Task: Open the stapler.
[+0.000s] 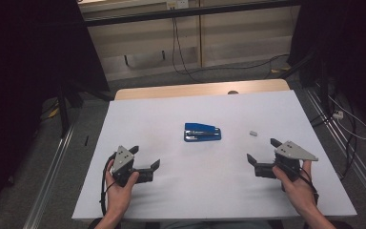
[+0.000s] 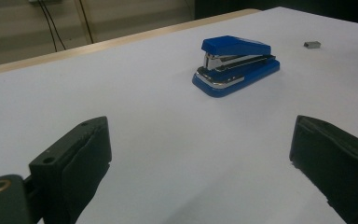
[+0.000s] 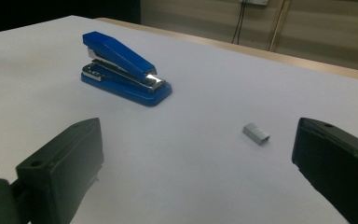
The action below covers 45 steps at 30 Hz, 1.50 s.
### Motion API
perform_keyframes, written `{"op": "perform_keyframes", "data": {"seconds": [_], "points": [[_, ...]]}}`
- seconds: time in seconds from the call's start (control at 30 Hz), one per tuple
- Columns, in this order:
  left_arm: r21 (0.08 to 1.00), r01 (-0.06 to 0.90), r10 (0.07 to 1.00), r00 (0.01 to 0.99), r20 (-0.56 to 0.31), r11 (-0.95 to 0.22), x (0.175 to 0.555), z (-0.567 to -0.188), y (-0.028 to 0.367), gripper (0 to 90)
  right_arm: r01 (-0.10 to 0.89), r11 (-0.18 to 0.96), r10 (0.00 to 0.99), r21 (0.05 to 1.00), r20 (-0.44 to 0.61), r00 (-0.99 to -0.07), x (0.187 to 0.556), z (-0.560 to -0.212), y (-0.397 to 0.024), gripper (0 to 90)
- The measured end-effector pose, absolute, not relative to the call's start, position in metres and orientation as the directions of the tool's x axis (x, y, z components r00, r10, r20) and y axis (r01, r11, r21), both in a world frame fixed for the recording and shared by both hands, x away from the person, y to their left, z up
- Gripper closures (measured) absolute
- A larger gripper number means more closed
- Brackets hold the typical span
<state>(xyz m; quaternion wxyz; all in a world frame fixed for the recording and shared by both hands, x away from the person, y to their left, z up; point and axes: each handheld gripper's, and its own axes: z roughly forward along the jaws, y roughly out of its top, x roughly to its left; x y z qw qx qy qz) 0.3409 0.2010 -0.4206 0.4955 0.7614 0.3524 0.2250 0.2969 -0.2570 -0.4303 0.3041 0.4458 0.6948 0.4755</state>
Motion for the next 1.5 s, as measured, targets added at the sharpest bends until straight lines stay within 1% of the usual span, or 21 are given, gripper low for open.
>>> {"op": "perform_keyframes", "data": {"seconds": [0.1,0.3,0.33,0.4,0.43,0.47,0.53,0.73,0.77,0.8,0.83,0.87,0.93,1.23,1.27,1.37,1.43,1.5], "points": [[0.912,0.321,0.761,0.649,-0.017,-0.254,0.342,-0.419,0.196,5.8,0.33,0.179,0.896,0.927,-0.015,-0.443,0.301,-0.431,-0.249,2.1],[0.913,0.307,0.744,0.668,-0.007,-0.268,0.345,-0.416,0.187,5.8,0.311,0.167,0.89,0.936,-0.007,-0.455,0.307,-0.426,-0.239,2.0],[0.91,0.325,0.73,0.683,-0.037,-0.258,0.347,-0.416,0.184,6.2,0.314,0.156,0.886,0.936,0.008,-0.463,0.31,-0.425,-0.235,2.0],[0.914,0.301,0.711,0.703,-0.02,-0.271,0.349,-0.416,0.178,6.2,0.323,0.163,0.878,0.932,0.012,-0.479,0.312,-0.427,-0.231,2.7],[0.916,0.287,0.702,0.712,-0.008,-0.281,0.35,-0.417,0.175,6.2,0.33,0.173,0.865,0.928,0.018,-0.501,0.312,-0.427,-0.228,2.4],[0.916,0.287,0.702,0.712,-0.008,-0.281,0.35,-0.417,0.175,6.2,0.33,0.173,0.865,0.928,0.018,-0.501,0.312,-0.427,-0.228,2.4],[0.916,0.295,0.696,0.717,-0.025,-0.271,0.353,-0.418,0.171,6.2,0.338,0.201,0.845,0.92,0.012,-0.535,0.311,-0.43,-0.221,1.8],[0.919,0.287,0.688,0.725,-0.023,-0.271,0.364,-0.417,0.159,6.2,0.322,0.202,0.834,0.925,0.01,-0.552,0.319,-0.429,-0.21,1.8],[0.918,0.304,0.688,0.724,-0.05,-0.254,0.368,-0.415,0.158,6.5,0.321,0.203,0.835,0.925,0.008,-0.551,0.321,-0.429,-0.209,2.1],[0.918,0.304,0.688,0.724,-0.05,-0.254,0.368,-0.415,0.158,6.6,0.321,0.203,0.835,0.925,0.008,-0.551,0.321,-0.429,-0.209,2.1],[0.917,0.325,0.689,0.721,-0.08,-0.233,0.371,-0.41,0.154,6.6,0.322,0.197,0.836,0.926,0.013,-0.548,0.322,-0.429,-0.207,1.8],[0.917,0.325,0.689,0.721,-0.08,-0.233,0.371,-0.41,0.154,6.6,0.322,0.197,0.836,0.926,0.013,-0.548,0.322,-0.429,-0.207,1.8],[0.921,0.305,0.685,0.726,-0.061,-0.242,0.372,-0.406,0.149,6.6,0.324,0.193,0.819,0.926,0.03,-0.572,0.325,-0.429,-0.205,1.9],[0.919,0.262,0.686,0.728,0.013,-0.296,0.39,-0.407,0.136,6.4,0.317,0.18,0.824,0.931,0.034,-0.566,0.337,-0.426,-0.199,2.5],[0.921,0.24,0.686,0.727,0.04,-0.307,0.394,-0.408,0.133,6.2,0.313,0.167,0.823,0.935,0.043,-0.567,0.341,-0.425,-0.197,3.0],[0.914,0.249,0.682,0.73,0.039,-0.319,0.401,-0.409,0.128,6.1,0.314,0.165,0.818,0.935,0.048,-0.573,0.349,-0.424,-0.192,3.2],[0.919,0.259,0.675,0.738,0.012,-0.299,0.408,-0.41,0.122,6.0,0.322,0.168,0.816,0.932,0.051,-0.575,0.354,-0.424,-0.189,3.2],[0.914,0.25,0.669,0.743,0.03,-0.319,0.411,-0.411,0.118,5.7,0.322,0.178,0.812,0.93,0.046,-0.581,0.357,-0.424,-0.186,3.1]]}}
